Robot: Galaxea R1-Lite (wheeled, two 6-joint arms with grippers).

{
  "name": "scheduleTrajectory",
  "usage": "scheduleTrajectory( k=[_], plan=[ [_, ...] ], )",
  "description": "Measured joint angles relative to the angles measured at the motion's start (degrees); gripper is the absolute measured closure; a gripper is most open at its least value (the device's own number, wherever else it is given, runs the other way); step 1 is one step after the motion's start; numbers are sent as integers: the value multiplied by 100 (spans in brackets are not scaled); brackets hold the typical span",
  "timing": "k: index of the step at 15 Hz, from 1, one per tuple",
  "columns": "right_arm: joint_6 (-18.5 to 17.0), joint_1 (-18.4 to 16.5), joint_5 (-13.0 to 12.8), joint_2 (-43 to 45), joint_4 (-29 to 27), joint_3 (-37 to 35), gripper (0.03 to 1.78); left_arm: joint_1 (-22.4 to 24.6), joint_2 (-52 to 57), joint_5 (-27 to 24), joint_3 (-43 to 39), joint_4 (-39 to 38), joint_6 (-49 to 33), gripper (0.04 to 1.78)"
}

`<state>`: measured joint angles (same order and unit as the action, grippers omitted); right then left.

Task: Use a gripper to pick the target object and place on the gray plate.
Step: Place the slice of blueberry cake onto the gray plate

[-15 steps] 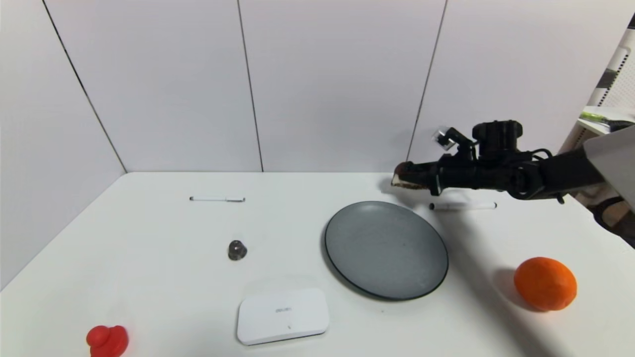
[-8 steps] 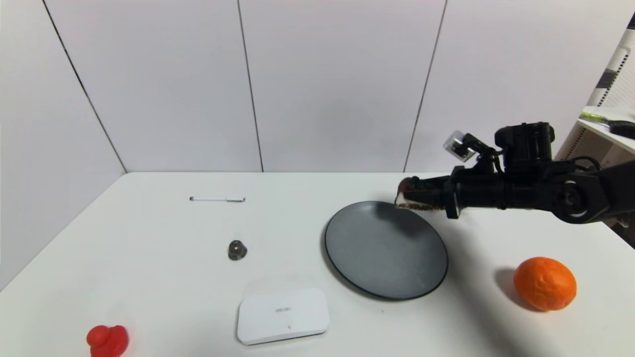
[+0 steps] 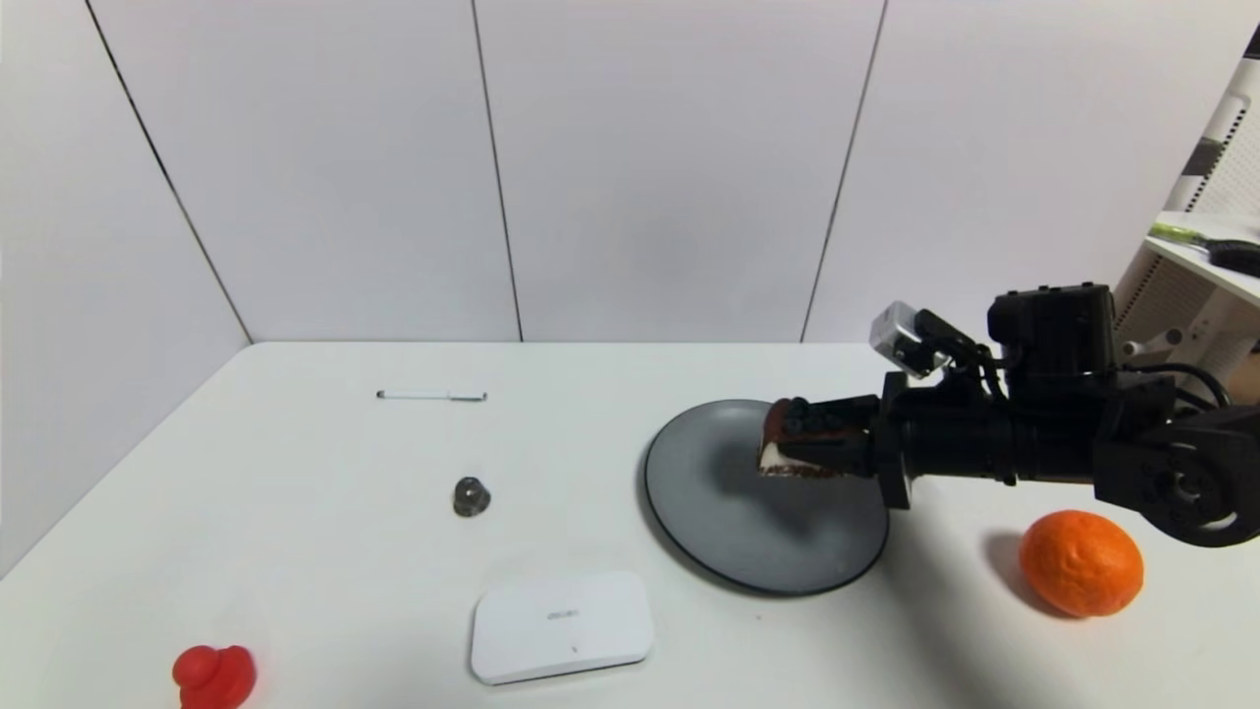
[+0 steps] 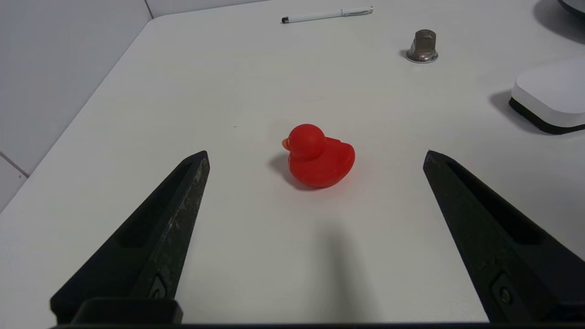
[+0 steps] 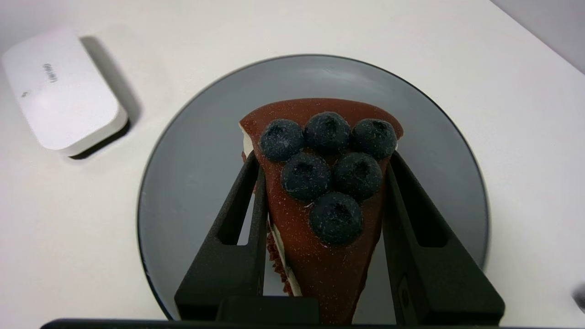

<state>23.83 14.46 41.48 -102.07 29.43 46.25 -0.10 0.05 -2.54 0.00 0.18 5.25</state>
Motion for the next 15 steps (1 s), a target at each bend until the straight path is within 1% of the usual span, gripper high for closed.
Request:
scheduleTrajectory(
  k=[4,7,13,14,15],
  plan=[
    [0,210,0,-228,979,-361,109,0,0,-2,0,0,0,13],
    [1,273,5,-532,1381,-402,109,0,0,0,0,0,0,13],
    [1,277,-1,-1150,1742,-150,111,0,0,0,0,0,0,13],
    [0,277,0,-1224,1757,-113,109,0,0,0,0,0,1,13],
    [0,277,-1,-1287,1764,-77,96,0,0,0,0,0,0,13]
  ],
)
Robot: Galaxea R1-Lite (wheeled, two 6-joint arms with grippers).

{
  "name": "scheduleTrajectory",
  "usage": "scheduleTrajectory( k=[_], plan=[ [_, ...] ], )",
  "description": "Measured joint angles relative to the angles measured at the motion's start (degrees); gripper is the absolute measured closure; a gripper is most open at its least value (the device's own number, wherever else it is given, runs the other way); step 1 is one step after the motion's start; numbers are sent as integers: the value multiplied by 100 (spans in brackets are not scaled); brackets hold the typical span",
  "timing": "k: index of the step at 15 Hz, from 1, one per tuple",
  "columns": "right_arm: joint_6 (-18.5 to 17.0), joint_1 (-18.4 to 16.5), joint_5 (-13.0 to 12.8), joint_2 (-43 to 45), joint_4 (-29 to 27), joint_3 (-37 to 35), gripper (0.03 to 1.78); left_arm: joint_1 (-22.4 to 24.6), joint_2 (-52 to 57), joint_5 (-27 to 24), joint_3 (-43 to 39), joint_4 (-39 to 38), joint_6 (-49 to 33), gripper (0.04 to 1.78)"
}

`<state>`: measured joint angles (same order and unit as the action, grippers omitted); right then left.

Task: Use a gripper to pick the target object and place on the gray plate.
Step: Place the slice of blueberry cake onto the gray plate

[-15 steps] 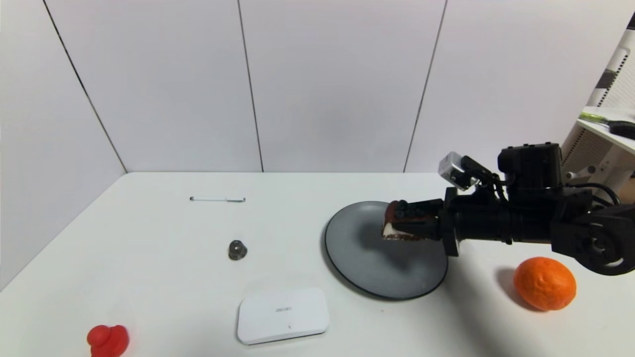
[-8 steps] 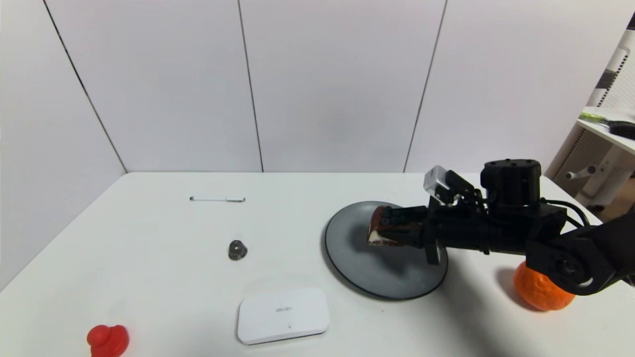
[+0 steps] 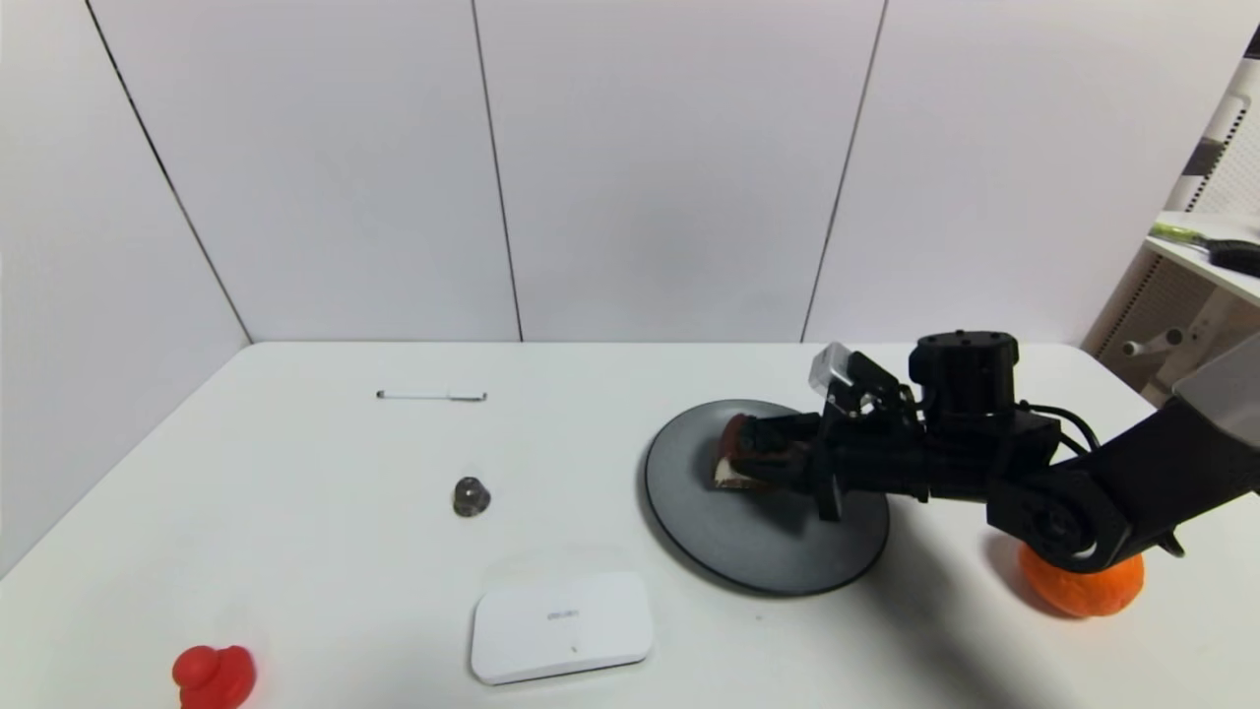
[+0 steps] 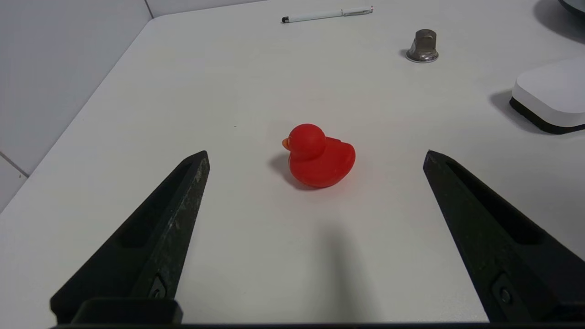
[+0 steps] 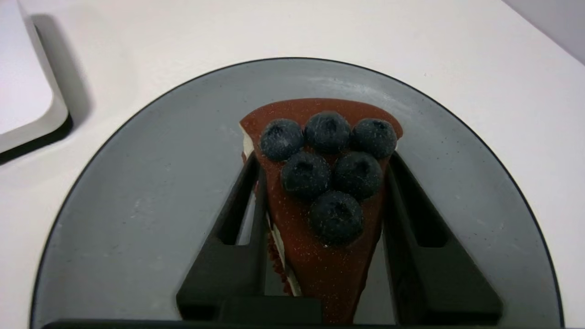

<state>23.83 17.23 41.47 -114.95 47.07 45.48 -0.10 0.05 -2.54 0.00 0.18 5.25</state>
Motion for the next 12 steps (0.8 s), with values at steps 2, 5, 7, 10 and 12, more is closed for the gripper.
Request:
scheduleTrajectory(
  k=[2,5,7,10,12],
  plan=[
    [1,0,-21,-101,1,73,77,0,0,0,0,-2,0,13],
    [0,5,-33,-171,0,134,55,0,0,1,0,0,-2,13],
    [-2,0,-33,-149,-33,140,45,0,0,0,0,0,-2,13],
    [9,-96,-33,207,-265,93,34,0,0,-2,0,0,0,13],
    [11,-232,-32,651,-619,10,29,0,0,0,0,0,0,13]
  ],
)
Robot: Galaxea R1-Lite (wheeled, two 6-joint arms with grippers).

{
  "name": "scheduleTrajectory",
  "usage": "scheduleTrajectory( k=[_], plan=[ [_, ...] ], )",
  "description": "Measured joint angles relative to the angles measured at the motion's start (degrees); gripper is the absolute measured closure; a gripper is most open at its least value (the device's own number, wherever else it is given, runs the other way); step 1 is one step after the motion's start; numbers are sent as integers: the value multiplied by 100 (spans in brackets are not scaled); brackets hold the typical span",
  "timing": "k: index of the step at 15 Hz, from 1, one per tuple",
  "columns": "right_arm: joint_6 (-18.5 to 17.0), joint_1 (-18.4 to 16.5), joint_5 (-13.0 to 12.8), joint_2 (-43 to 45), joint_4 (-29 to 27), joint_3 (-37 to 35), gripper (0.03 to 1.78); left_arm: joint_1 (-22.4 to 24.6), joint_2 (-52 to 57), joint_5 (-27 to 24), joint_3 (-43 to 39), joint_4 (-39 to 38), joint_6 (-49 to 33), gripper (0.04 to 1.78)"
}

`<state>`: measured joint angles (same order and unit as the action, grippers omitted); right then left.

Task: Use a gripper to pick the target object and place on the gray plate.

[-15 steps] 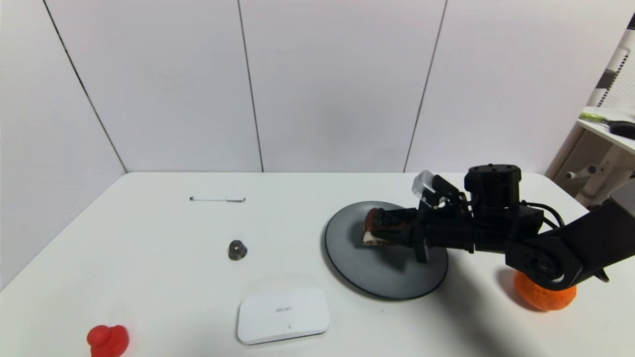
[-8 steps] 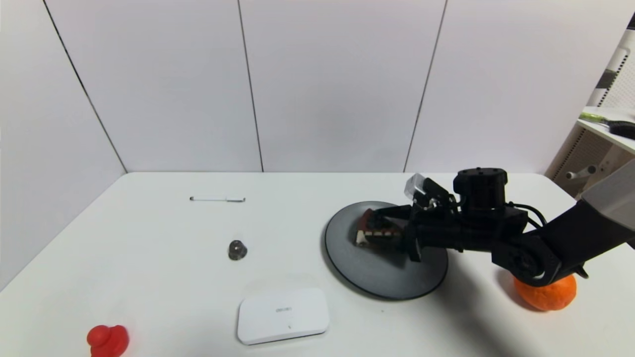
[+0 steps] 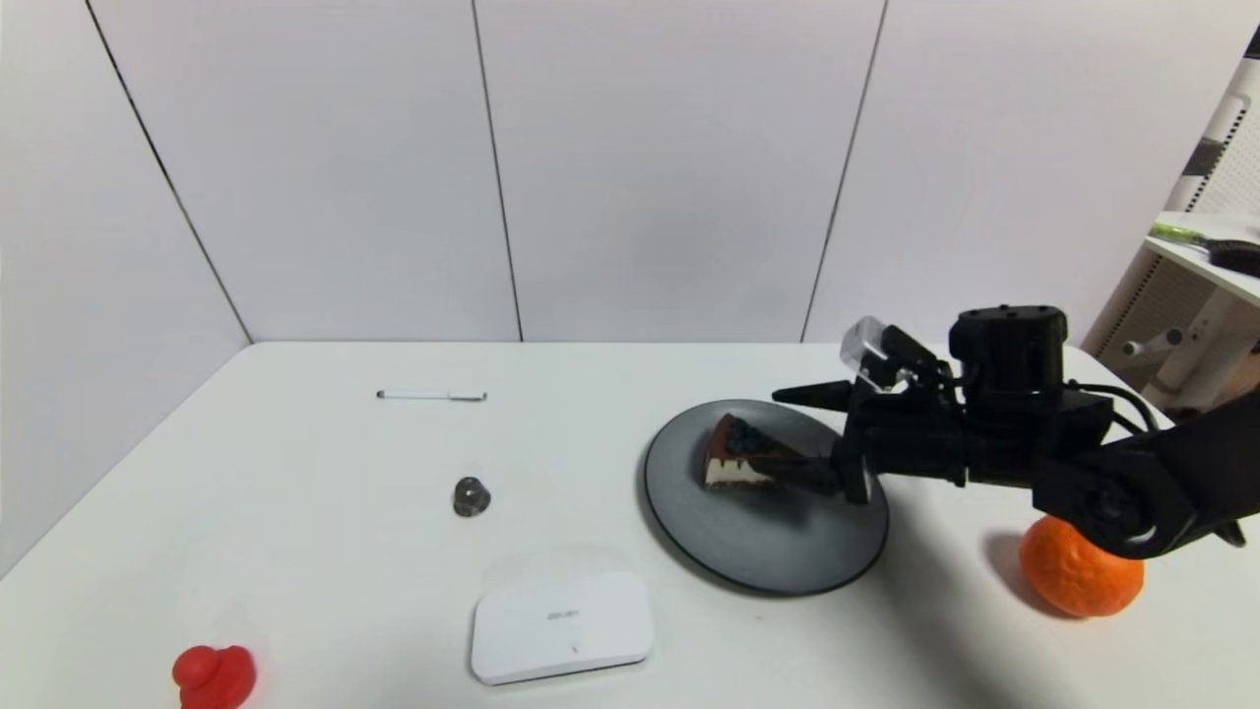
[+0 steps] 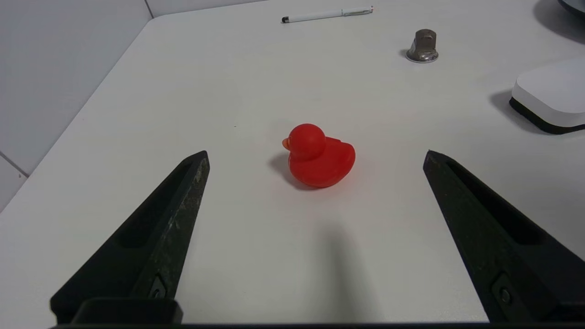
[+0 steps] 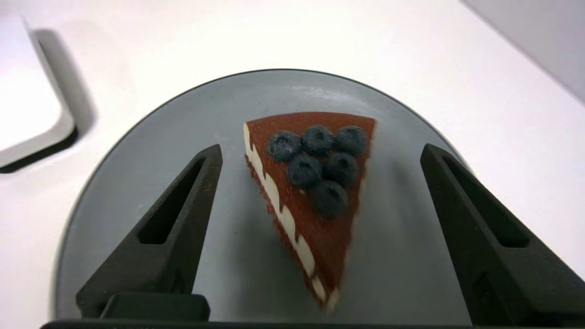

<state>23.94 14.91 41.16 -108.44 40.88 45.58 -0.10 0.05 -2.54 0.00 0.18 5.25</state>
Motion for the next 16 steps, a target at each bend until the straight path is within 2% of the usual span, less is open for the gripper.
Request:
scheduleTrajectory(
  k=[6,9,11,13,16],
  plan=[
    [-101,-629,-98,2258,-1632,-424,19,0,0,0,0,0,0,13],
    [-661,-839,-351,3635,-2600,-571,16,0,0,0,0,2,1,13],
    [-1089,-894,-624,4581,-3178,-761,14,2,0,0,0,0,-2,13],
    [-1297,-953,-1015,5497,-3550,-1148,14,0,0,1,0,0,0,13],
    [-1395,-1031,-1920,6897,-3733,-2033,12,0,0,1,0,0,0,13]
  ],
)
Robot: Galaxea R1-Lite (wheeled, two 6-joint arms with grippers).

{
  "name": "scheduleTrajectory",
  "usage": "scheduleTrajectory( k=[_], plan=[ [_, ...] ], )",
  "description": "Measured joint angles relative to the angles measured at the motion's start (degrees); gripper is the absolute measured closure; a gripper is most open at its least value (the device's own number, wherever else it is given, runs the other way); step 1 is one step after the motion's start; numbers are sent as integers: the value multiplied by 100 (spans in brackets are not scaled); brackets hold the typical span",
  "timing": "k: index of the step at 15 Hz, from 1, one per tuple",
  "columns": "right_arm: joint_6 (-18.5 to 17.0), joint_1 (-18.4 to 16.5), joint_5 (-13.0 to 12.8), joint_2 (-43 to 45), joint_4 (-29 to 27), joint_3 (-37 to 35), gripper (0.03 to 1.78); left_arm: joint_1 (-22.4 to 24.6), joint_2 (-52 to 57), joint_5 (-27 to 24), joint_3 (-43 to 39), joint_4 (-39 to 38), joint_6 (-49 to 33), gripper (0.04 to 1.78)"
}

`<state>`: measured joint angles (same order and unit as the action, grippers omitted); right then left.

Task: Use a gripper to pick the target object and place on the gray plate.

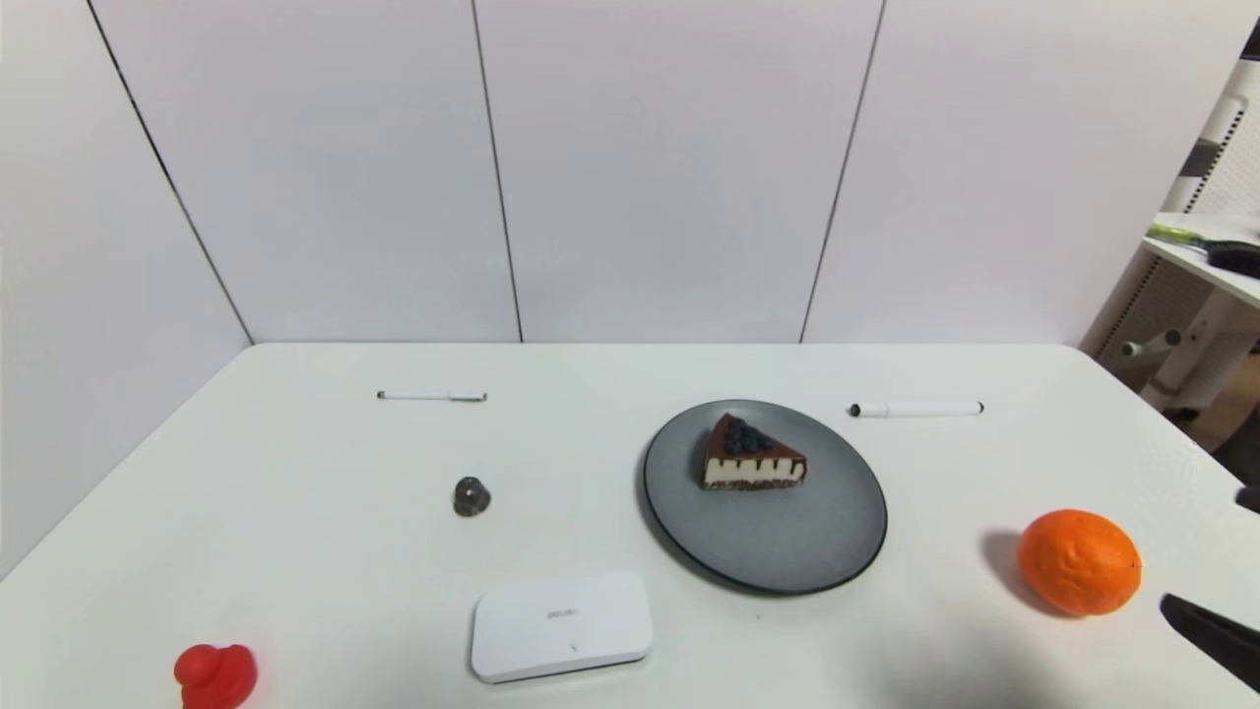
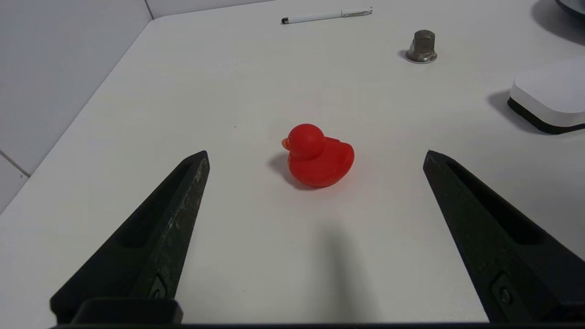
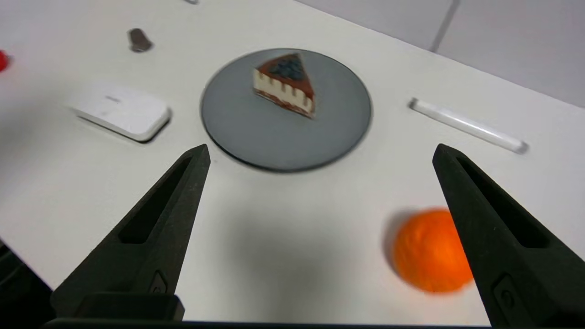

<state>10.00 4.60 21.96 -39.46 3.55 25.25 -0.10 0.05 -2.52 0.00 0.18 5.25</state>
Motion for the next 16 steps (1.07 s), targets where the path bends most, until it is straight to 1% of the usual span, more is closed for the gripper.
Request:
scheduleTrajectory(
  k=[3,4,5,8,9,11,13,16],
  plan=[
    [-41,-39,-1033,1226,-20,-946,12,0,0,0,0,0,0,13],
    [-72,-72,-1292,1592,4,-1268,12,0,0,0,0,0,0,13],
    [-132,-135,-1479,1893,35,-1585,12,0,0,0,0,0,0,13],
    [-265,-355,-1755,2817,256,-2288,12,0,0,0,0,0,-2,13],
    [-276,-394,-1887,3120,185,-2391,12,0,0,0,0,-2,-2,13],
    [-363,-441,-2088,3591,-195,-2484,12,0,0,-1,0,0,0,13],
    [-641,-457,-2152,3799,-322,-2514,12,0,0,-1,0,0,-2,13],
    [-713,-462,-2155,3919,-339,-2520,12,0,0,-1,0,0,-2,13]
  ],
)
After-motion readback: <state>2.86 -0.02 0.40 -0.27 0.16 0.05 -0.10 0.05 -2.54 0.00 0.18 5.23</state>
